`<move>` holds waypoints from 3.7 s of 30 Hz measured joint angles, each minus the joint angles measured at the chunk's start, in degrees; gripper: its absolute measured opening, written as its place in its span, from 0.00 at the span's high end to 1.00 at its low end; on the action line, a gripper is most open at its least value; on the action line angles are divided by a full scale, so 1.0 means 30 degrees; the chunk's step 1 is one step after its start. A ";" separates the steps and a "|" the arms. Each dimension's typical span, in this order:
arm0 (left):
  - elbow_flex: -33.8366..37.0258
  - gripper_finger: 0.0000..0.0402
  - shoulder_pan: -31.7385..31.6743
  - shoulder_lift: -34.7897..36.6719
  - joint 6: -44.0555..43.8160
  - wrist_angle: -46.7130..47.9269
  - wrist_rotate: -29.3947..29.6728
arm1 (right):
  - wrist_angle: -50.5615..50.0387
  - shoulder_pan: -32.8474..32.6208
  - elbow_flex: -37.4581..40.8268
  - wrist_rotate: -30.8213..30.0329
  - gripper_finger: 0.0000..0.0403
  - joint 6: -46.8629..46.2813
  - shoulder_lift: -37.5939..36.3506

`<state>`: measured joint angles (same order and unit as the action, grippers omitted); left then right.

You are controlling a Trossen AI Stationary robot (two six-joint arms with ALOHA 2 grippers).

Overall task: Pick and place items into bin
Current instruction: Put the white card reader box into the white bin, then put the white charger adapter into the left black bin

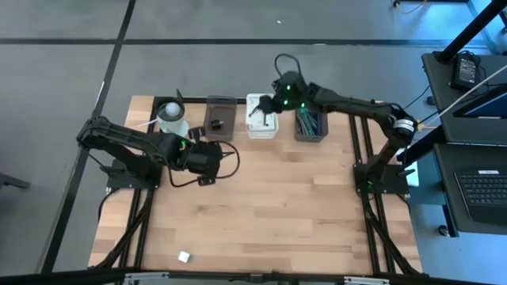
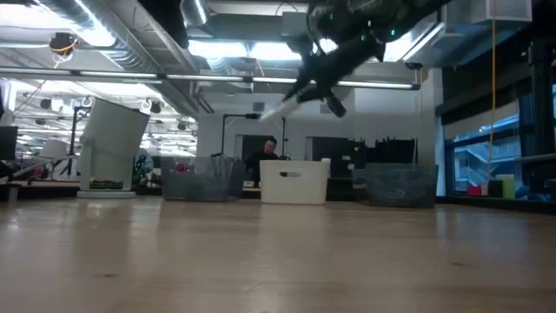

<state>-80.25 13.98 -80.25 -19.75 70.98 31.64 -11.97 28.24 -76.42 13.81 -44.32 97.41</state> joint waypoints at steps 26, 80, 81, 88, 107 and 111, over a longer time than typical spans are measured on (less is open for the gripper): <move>0.7977 0.88 -0.8057 0.6811 0.2674 -0.7475 -0.3534 | -0.4583 0.3381 -0.5079 0.2488 0.85 0.3009 0.7221; 0.7071 0.85 -0.4593 0.4968 -0.4316 -0.7733 -0.4439 | -1.5420 -1.1800 0.4837 -1.1078 0.67 -0.6135 -0.8560; 0.6785 0.85 -0.4337 0.4571 -0.4900 -0.7732 -0.4277 | -1.5380 -1.2361 0.5539 -1.1090 0.67 -0.6959 -0.8705; 0.3860 0.85 -0.2783 0.0640 -0.8988 -0.7591 -0.4428 | -1.4942 -1.6205 0.8567 -1.1076 0.67 -1.0258 -0.8897; 0.0983 0.55 -0.1488 -0.5742 -1.8994 0.2411 -0.8652 | -1.3813 -2.0264 0.9668 -1.1294 0.67 -1.1067 -0.8897; 0.0983 0.42 -0.0883 -0.5742 -2.1069 0.3850 -0.9368 | -1.3828 -2.0521 0.9668 -1.1573 0.67 -1.1059 -0.8897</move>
<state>-77.30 11.33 -97.47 -82.95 82.53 3.54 -53.45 -33.32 -47.42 -20.91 -77.49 70.72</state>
